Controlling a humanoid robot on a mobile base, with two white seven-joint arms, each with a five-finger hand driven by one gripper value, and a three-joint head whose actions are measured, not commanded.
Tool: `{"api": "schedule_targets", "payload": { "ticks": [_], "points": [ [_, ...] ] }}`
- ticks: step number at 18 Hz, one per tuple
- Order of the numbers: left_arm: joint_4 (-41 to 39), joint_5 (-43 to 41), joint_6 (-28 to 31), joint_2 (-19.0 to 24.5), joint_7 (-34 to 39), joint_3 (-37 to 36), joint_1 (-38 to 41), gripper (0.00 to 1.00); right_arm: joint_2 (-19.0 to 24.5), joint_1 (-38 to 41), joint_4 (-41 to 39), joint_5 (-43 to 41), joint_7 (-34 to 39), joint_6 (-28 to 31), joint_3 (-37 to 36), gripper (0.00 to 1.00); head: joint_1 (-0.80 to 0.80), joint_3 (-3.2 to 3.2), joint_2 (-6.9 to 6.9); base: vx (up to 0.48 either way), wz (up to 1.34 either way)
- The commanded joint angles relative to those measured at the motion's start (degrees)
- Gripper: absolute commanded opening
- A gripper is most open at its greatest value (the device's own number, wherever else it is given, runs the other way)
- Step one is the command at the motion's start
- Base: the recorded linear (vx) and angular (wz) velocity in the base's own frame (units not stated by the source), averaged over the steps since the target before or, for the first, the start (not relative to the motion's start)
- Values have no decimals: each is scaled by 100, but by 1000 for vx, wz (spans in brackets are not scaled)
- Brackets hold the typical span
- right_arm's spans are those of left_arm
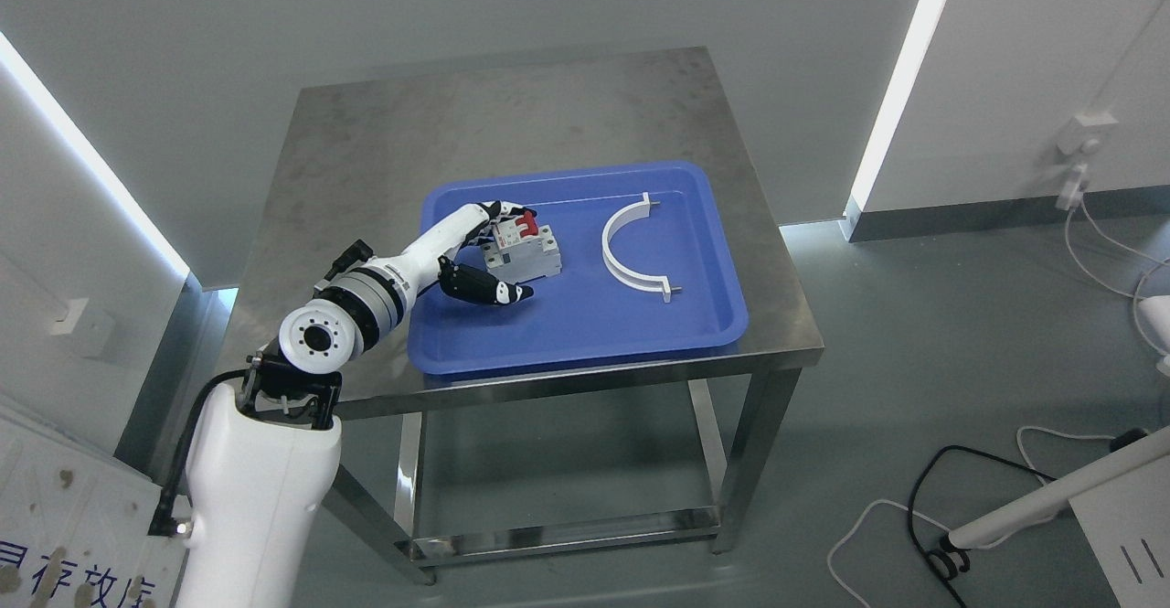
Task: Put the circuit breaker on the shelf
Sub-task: 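Close the left hand around the white-and-red circuit breaker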
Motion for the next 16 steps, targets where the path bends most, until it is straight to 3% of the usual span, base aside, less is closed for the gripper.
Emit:
{"api": "schedule_targets", "payload": {
  "ticks": [1, 8, 10, 11, 12, 16],
  "points": [
    [429, -502, -214, -313, 52, 15, -64, 62, -100, 0, 0, 0, 1, 2, 0, 100, 0, 0, 0, 0, 0],
    [649, -671, -1567, -348, 53, 630, -21, 15, -100, 0, 0, 0, 1, 2, 0, 100, 0, 0, 0, 0, 0],
    [702, -636, -2006, -426, 70, 962, 6, 10, -100, 0, 0, 0, 1, 2, 0, 100, 0, 0, 0, 0, 0],
    [642, -583, -2139, -766, 96, 1312, -20, 10, -100, 0, 0, 0, 1, 2, 0, 100, 0, 0, 0, 0, 0],
    [580, -513, -2227, -784, 140, 1699, -82, 10, -100, 0, 0, 0, 1, 2, 0, 100, 0, 0, 0, 0, 0],
    [71, 1241, -2675, -784, 1191, 2159, -188, 11, -100, 0, 0, 0, 1, 2, 0, 100, 0, 0, 0, 0, 0]
  ]
}}
